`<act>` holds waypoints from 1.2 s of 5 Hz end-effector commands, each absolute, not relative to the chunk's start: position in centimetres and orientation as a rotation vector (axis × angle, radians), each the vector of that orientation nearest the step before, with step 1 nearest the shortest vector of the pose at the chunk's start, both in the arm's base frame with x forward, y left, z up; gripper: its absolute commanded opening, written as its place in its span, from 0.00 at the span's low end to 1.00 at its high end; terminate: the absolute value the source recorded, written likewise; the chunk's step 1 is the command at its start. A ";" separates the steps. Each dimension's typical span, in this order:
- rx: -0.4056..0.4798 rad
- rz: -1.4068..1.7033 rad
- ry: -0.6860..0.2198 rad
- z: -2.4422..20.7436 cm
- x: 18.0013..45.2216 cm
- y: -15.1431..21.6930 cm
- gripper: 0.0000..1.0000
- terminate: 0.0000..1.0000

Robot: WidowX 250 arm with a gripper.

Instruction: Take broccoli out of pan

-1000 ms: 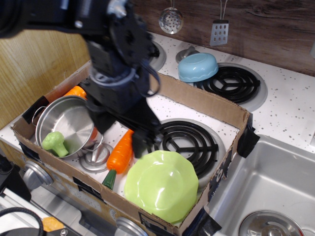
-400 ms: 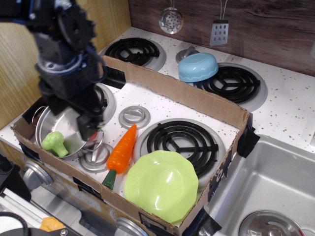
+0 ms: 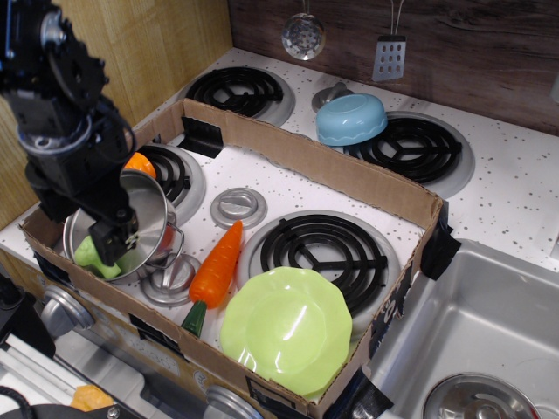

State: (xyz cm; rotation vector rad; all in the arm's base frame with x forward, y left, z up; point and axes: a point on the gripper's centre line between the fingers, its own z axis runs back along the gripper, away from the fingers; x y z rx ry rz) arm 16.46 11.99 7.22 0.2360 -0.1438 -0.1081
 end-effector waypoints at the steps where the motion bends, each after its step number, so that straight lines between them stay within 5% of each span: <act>1: 0.245 -0.165 -0.179 5.7 17.8 14.9 1.00 0.00; 6: 0.151 -0.152 -0.171 1.9 18.3 15.6 1.00 0.00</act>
